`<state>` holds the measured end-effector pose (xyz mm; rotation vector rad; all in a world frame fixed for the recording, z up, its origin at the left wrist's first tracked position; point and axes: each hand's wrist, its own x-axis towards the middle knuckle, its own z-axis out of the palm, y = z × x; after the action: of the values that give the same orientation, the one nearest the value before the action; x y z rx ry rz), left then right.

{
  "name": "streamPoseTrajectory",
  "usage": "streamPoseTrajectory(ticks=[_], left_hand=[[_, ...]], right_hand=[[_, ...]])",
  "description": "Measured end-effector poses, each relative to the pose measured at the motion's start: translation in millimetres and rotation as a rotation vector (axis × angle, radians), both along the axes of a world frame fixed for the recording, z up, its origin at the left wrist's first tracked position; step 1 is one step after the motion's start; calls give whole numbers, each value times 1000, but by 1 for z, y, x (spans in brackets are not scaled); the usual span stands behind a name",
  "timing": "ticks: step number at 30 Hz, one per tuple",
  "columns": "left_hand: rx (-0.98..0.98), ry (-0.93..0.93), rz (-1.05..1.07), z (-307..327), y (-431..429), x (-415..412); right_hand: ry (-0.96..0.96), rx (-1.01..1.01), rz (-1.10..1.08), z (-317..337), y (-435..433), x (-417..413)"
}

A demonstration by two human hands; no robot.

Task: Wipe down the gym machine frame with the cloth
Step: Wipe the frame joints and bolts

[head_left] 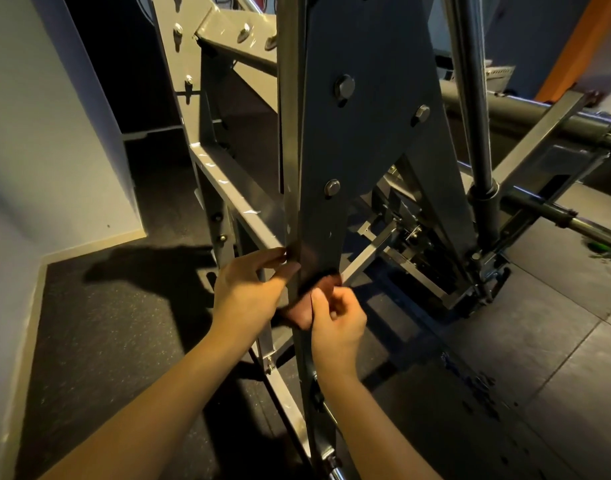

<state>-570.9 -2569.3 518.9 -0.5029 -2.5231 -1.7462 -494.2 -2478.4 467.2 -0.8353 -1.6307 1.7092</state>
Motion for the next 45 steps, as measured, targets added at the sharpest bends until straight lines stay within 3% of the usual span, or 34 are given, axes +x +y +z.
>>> streamPoseTrajectory(ticks=[3, 8, 11, 14, 19, 21, 25, 31, 37, 42, 45], left_hand=[[-21, -5, -3, 3, 2, -1], [-2, -60, -64, 8, -2, -2], [-29, -110, -38, 15, 0, -2], [-100, -205, 14, 20, 5, -1], [-84, -132, -45, 19, -2, -1], [-94, -84, -51, 19, -2, 0], [-82, 9, -7, 24, 1, 8], [-9, -16, -21, 33, -1, 9], [-23, 44, -13, 38, 0, 7], [65, -30, -76, 39, -7, 6], [10, -24, -75, 47, -9, 1]], right_hand=[[-94, -47, -45, 2, 3, -1], [126, 154, -17, 32, 2, -8], [19, 208, -10, 6, -1, -1], [-84, 88, -86, 4, 4, -1], [172, 254, -35, 43, 7, -11], [113, 326, -10, 23, 10, -8], [-120, 86, -82, -3, 18, -3], [251, 307, -74, 69, 27, -14], [33, 211, -131, 44, 36, -8], [303, 319, 35, 80, 23, -13], [134, 308, -16, 47, 29, -8]])
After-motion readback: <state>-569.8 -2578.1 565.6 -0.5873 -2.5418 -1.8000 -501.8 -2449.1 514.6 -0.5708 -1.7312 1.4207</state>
